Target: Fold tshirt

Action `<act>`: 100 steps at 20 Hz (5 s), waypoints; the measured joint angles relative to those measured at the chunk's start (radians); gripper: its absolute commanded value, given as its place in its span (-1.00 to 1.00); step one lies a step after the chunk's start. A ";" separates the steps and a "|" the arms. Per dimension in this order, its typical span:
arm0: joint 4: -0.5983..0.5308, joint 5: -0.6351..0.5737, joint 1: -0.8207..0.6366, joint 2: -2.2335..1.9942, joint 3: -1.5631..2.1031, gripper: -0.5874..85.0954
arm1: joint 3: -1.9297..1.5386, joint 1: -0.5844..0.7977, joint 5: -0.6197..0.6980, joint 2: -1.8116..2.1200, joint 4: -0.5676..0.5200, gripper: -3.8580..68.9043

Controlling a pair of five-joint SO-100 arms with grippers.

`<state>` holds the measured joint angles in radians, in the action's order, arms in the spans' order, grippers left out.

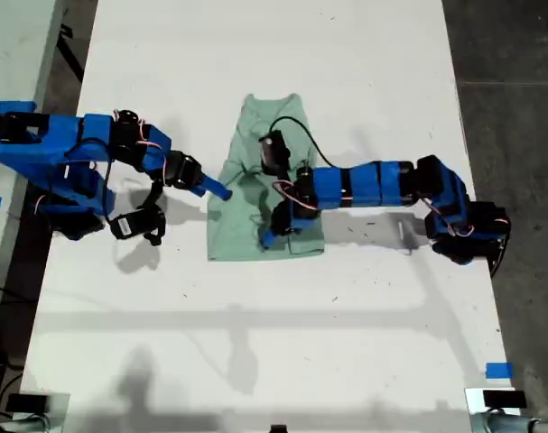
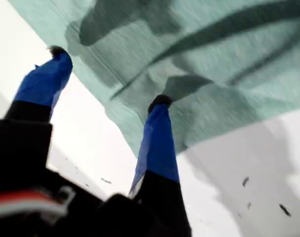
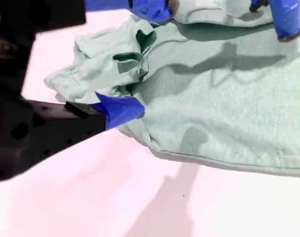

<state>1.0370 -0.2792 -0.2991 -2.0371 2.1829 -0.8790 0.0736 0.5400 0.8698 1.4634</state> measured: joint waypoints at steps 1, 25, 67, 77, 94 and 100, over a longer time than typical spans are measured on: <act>0.000 0.000 0.000 0.000 0.000 -0.34 | 0.000 0.002 0.014 0.023 0.046 -0.06; 0.028 0.018 -0.043 0.213 -0.038 -0.31 | -0.873 0.063 0.058 1.029 0.017 -0.27; 0.514 0.009 0.000 1.183 -1.206 -0.30 | -1.189 0.034 -0.026 1.304 -0.109 -0.37; 0.462 0.028 0.008 0.405 -0.649 -0.44 | -1.019 -0.034 -0.061 1.108 -0.144 -0.05; 0.040 0.141 0.195 0.245 -0.071 -0.47 | -0.215 -0.046 -0.100 0.264 -0.012 0.02; -0.025 0.147 0.215 0.383 -0.071 -0.46 | -0.206 -0.046 -0.124 0.138 -0.083 0.00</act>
<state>1.0124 -0.1319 -0.0844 -1.6536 2.1123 -1.0845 0.0276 0.4157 1.0078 1.3806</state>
